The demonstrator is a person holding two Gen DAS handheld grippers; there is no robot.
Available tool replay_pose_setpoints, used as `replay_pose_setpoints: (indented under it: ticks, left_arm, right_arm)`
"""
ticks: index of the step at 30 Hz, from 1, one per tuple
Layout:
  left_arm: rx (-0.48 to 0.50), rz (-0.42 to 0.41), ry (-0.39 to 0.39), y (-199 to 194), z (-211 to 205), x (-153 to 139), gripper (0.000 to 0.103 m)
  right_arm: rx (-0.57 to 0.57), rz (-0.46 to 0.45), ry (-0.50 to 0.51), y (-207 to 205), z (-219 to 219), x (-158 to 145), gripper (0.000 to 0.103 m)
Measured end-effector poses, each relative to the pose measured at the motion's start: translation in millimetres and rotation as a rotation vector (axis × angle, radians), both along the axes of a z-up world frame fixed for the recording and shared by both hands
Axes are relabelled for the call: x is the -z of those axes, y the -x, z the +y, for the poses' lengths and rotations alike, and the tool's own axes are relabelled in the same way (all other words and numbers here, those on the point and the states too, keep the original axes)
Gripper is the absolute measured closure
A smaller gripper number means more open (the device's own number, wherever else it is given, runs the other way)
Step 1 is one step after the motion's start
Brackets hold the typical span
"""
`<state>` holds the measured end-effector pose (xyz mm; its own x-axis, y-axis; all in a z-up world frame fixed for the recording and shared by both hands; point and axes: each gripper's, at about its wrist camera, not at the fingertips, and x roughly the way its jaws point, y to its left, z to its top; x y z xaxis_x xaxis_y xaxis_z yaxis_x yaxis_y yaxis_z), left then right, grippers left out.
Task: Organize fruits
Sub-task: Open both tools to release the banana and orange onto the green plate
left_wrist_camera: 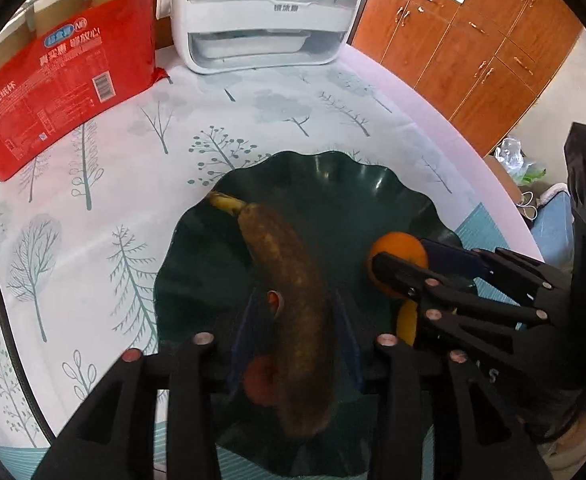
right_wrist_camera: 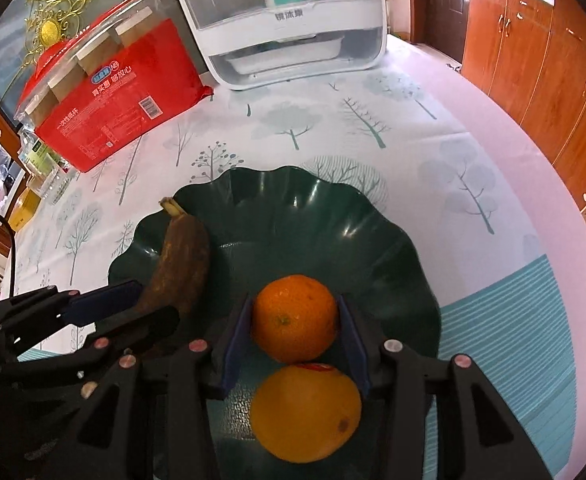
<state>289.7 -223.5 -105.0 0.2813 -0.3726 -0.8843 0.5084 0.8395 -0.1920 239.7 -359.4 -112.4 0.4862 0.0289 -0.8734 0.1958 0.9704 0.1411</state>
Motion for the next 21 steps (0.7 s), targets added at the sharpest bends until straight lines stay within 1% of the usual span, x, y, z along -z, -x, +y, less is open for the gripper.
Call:
replay_pose_setpoints:
  ticks: [1, 3, 9, 12, 15, 21]
  left_arm:
    - [-0.008, -0.017, -0.006, 2, 2, -3, 0.047]
    - [-0.014, -0.038, -0.004, 5, 5, -8, 0.04]
    - [-0.02, -0.058, -0.003, 13, 12, -19, 0.039]
    - [-0.027, -0.063, -0.003, 18, 16, -24, 0.038]
    - [-0.044, -0.067, -0.012, 21, 21, -28, 0.035]
    - [-0.076, -0.067, -0.003, 33, 36, -39, 0.035]
  right_arm:
    - [0.002, -0.003, -0.001, 1, -1, -1, 0.058]
    - [0.0, -0.009, -0.004, 4, -2, -5, 0.058]
    - [-0.021, -0.034, 0.029, 12, 6, -18, 0.058]
    - [-0.026, -0.041, 0.03, 16, 9, -23, 0.058]
    - [-0.036, -0.048, 0.04, 20, 14, -28, 0.058]
    - [-0.063, -0.063, 0.066, 33, 27, -41, 0.058]
